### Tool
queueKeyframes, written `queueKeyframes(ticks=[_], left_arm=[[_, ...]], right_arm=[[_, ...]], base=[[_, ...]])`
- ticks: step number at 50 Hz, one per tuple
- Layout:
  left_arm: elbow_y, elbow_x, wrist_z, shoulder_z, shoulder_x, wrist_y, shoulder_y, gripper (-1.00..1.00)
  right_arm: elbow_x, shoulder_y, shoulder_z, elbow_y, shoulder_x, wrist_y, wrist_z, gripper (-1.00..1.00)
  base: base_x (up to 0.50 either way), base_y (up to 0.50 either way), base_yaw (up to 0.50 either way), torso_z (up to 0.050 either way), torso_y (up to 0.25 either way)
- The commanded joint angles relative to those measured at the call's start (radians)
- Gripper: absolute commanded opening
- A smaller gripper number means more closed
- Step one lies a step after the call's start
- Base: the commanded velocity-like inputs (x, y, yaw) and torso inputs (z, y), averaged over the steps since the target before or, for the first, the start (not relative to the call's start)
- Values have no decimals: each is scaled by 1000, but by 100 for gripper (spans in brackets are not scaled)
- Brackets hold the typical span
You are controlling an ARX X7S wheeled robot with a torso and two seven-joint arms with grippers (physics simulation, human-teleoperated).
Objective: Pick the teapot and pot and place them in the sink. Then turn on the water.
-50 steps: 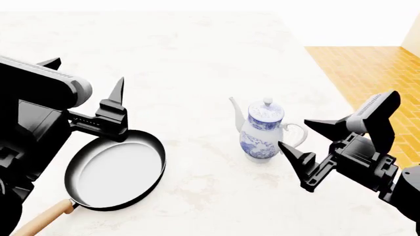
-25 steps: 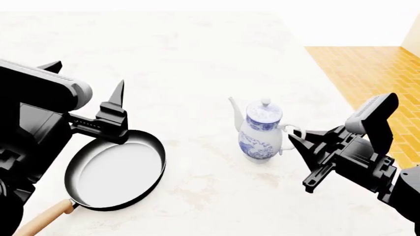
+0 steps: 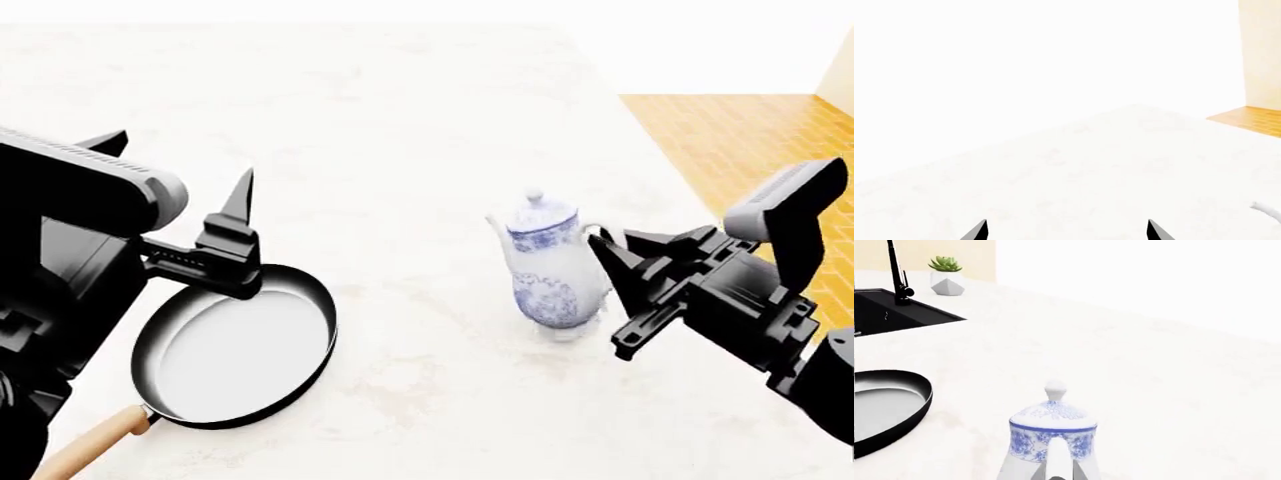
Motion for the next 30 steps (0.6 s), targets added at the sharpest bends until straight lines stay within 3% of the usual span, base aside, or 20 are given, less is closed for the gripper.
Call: queueKeyframes(ticks=[1,17,30], left_arm=[[6,-12,-6,-8,-8,11,15,100],[31,-15,1,-39,-26,38,103,100],[60,-41,49,-77,-103,34,207,100]], right_arm=[[89,66,90,-105,-38,59,144,-100],[223,160,191,-293,-41,209,426,-100],[295,176,238,-364,-60,258,569,-100]], base=[[0,0,0,0,10],[0,0,0,0,1],[0,0,0,0,1]])
